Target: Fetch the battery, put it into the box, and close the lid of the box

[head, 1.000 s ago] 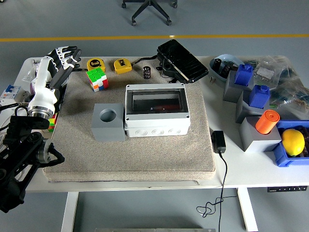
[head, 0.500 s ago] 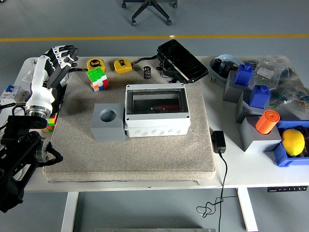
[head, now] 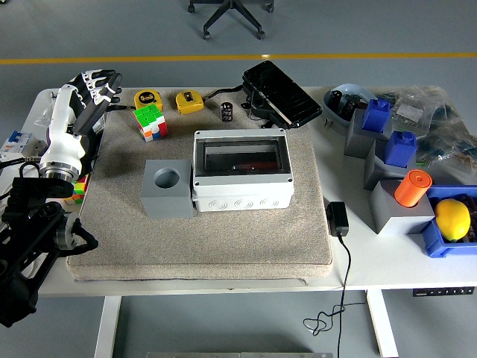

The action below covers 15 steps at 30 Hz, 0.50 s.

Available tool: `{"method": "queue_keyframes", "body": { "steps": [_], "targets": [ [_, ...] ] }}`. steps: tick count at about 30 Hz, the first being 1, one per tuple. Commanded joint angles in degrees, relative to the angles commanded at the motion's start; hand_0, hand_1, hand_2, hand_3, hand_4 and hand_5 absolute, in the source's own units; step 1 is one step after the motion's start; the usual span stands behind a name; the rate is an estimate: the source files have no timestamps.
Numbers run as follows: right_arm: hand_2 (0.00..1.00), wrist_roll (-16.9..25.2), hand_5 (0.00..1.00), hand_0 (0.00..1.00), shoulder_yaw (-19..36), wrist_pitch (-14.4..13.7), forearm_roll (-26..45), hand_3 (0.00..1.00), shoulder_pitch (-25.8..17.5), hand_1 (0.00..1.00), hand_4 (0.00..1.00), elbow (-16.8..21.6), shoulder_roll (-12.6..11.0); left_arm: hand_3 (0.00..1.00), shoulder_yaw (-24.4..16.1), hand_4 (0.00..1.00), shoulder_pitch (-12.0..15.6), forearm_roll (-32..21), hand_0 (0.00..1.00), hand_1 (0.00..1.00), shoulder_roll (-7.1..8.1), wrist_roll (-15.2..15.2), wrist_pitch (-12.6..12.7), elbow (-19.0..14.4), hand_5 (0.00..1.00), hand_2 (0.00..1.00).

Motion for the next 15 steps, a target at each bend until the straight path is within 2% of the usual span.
{"method": "queue_keyframes", "body": {
  "steps": [15],
  "targets": [
    [0.677,0.4,0.458,0.63,0.56,-0.27,-0.22,0.581,-0.38,0.667,0.948,-0.19,-0.02,0.595,0.33,0.979,0.02,0.07,0.52,0.577,0.15,0.19,-0.05,-0.12,0.577,0.62]
  ]
}}
